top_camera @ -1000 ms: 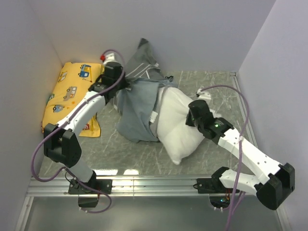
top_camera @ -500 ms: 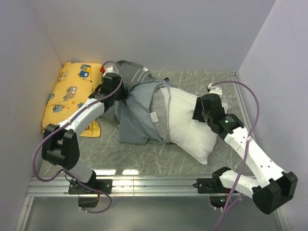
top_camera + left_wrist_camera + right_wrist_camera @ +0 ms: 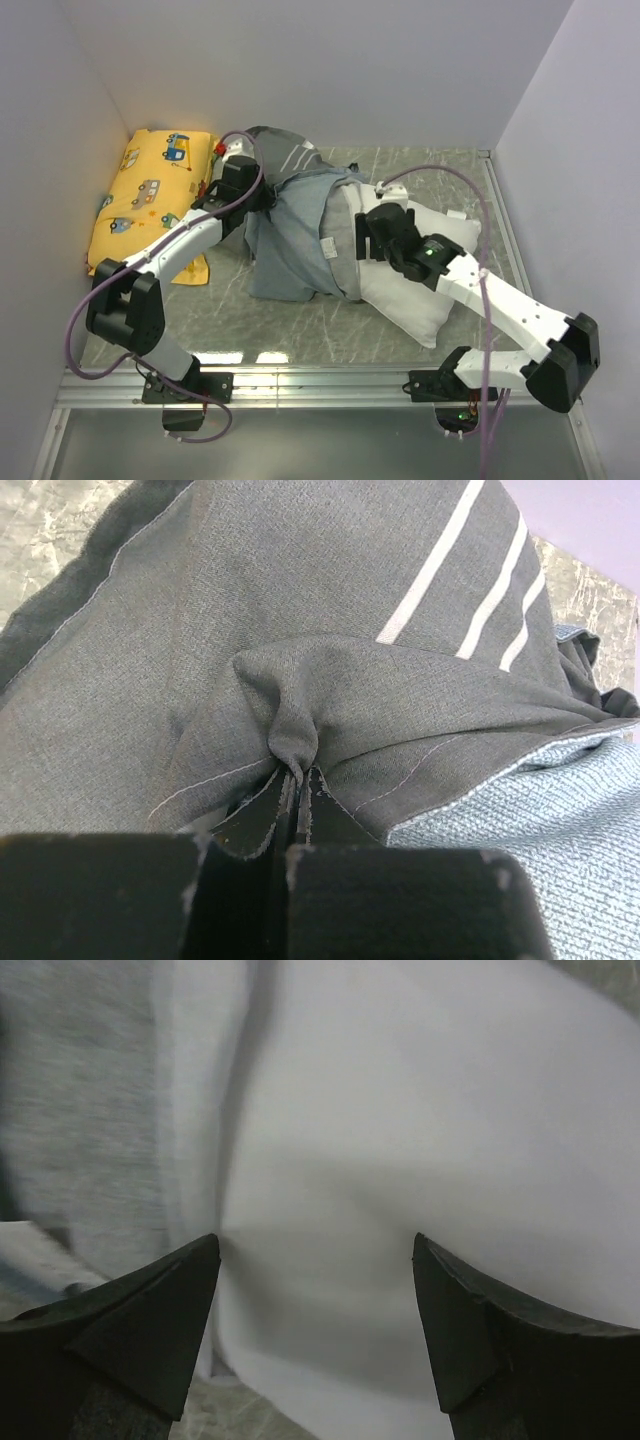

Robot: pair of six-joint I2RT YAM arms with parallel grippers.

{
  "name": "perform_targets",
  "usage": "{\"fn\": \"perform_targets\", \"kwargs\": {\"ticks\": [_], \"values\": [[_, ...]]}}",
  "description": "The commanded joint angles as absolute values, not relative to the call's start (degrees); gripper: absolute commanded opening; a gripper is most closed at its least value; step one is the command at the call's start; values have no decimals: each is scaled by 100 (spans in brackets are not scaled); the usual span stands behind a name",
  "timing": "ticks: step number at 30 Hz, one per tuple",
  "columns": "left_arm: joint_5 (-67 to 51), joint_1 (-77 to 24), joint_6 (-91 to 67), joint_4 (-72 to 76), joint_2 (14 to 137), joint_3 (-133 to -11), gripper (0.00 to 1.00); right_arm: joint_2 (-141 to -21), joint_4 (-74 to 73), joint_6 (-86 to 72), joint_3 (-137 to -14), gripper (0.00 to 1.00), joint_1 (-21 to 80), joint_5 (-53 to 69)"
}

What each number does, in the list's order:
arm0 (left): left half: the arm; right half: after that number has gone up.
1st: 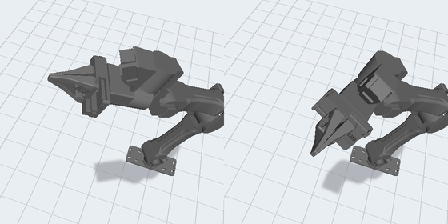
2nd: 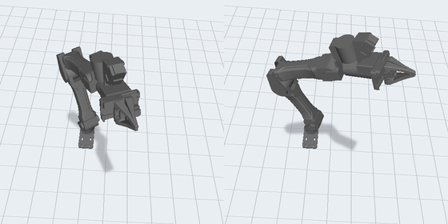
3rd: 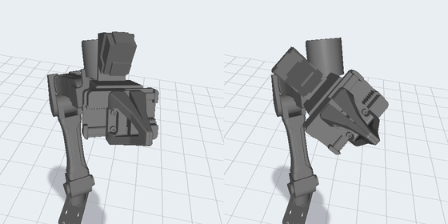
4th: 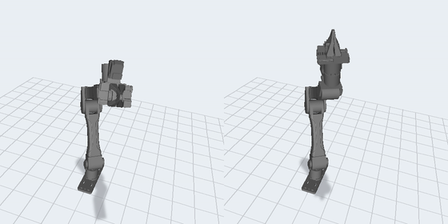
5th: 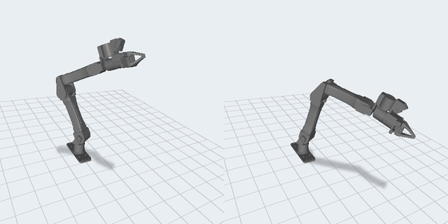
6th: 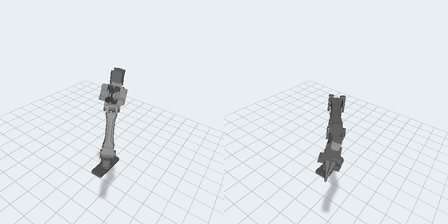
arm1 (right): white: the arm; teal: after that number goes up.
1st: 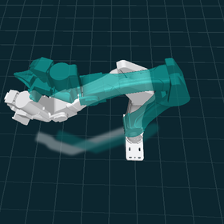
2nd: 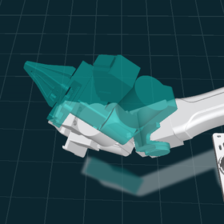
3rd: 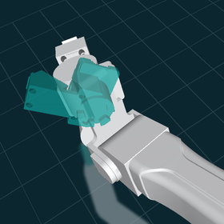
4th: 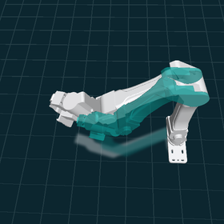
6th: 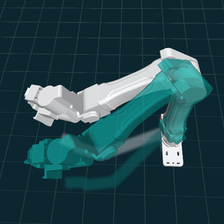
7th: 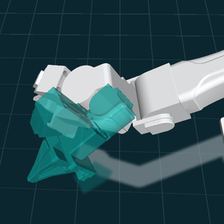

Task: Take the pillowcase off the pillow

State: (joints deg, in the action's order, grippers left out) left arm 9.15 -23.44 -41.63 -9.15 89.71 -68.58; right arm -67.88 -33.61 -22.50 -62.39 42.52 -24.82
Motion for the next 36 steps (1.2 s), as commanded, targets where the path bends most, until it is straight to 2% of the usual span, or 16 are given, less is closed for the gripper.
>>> {"fn": "perform_targets", "kwargs": {"ticks": [1,3,4,5,6,9,17,21,22,23,27,29,32,36], "values": [[844,-2470,-4149,-1046,8614,-6890,0,-6926,-3227,-2549,-5767,82,4263,-2927],[853,-2574,-4096,-1151,8447,-6978,0,-7013,-2954,-2540,-5661,76,4254,-2830],[844,-2645,-4009,-1169,8403,-7109,1,-7048,-2901,-2523,-5634,65,4254,-2804],[809,-2724,-3956,-1308,8368,-7206,1,-7101,-2866,-2522,-5642,58,4254,-2752],[826,-2925,-3868,-1379,8358,-7320,2,-7197,-2848,-2522,-5660,45,4245,-2716],[853,-3461,-3788,-1521,8315,-7628,7,-7286,-2786,-2540,-5713,29,4254,-2637],[-86,-4490,-4376,-521,8349,-6866,15,-7260,-2672,-2584,-5757,22,4228,-2505],[-360,-5000,-4693,-158,8753,-6461,20,-7286,-2575,-2610,-5739,20,4149,-2329],[-369,-5027,-4728,-106,8824,-6399,25,-7295,-2558,-2602,-5731,19,4148,-2286],[-395,-5036,-4763,-79,8807,-6346,39,-7321,-2558,-2619,-5739,19,4148,-2276],[-27,-5036,-4624,-245,8421,-6397,73,-7313,-2558,-2619,-5695,17,4140,-2259],[374,-5036,-4509,-569,8167,-6547,82,-7295,-2549,-2610,-5687,17,4113,-2241],[781,-5019,-4307,-843,7911,-6837,85,-7295,-2531,-2602,-5669,17,4087,-2215],[1903,-4975,-4367,-1641,7708,-7197,86,-7339,-2522,-2602,-5686,17,4078,-2188]]}}
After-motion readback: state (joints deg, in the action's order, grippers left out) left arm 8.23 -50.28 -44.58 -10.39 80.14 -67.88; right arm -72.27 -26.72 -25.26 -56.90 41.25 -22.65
